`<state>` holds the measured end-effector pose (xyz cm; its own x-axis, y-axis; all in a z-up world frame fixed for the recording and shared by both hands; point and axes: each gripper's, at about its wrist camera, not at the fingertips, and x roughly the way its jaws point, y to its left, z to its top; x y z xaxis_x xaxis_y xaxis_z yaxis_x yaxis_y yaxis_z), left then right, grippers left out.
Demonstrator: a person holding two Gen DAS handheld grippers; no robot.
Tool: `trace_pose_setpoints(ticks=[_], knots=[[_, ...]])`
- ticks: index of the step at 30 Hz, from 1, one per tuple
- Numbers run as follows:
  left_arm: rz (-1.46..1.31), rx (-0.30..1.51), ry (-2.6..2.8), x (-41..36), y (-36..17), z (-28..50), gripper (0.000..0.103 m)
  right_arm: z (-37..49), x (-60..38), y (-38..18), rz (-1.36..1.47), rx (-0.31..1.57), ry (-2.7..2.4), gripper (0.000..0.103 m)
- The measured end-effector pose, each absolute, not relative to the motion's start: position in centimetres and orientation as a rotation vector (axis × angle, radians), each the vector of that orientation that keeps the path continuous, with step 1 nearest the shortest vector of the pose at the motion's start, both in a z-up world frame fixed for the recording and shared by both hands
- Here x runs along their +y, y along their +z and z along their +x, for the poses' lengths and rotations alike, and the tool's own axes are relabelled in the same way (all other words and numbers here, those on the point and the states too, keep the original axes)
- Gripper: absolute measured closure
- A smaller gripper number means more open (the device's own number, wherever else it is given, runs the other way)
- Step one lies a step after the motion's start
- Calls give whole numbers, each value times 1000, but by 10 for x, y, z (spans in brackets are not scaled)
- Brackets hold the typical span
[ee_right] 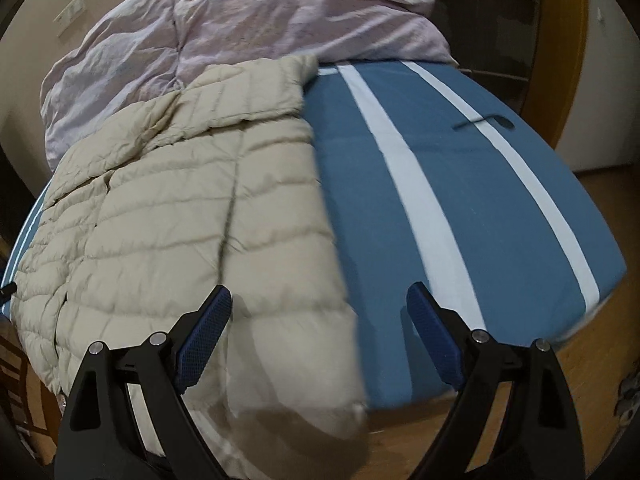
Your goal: Fold large clothes
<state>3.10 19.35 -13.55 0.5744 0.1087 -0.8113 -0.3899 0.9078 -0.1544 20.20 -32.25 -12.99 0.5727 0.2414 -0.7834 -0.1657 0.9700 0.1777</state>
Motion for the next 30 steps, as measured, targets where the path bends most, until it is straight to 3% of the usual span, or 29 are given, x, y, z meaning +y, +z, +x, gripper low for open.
trace_pose_setpoints(ticks=[4,11,18,30], knots=[[-347,917,284,188,-140,23,44,195,-329,-133,117,920,265,12],[-365,888,270,180,-143,11,46,181,-329,-139,127,901,307,22],[-356,884,276,175,-143,8,47,173,-325,-139,147,878,352,42],[-344,871,268,166,-145,-2,48,160,-323,-141,158,842,384,50]])
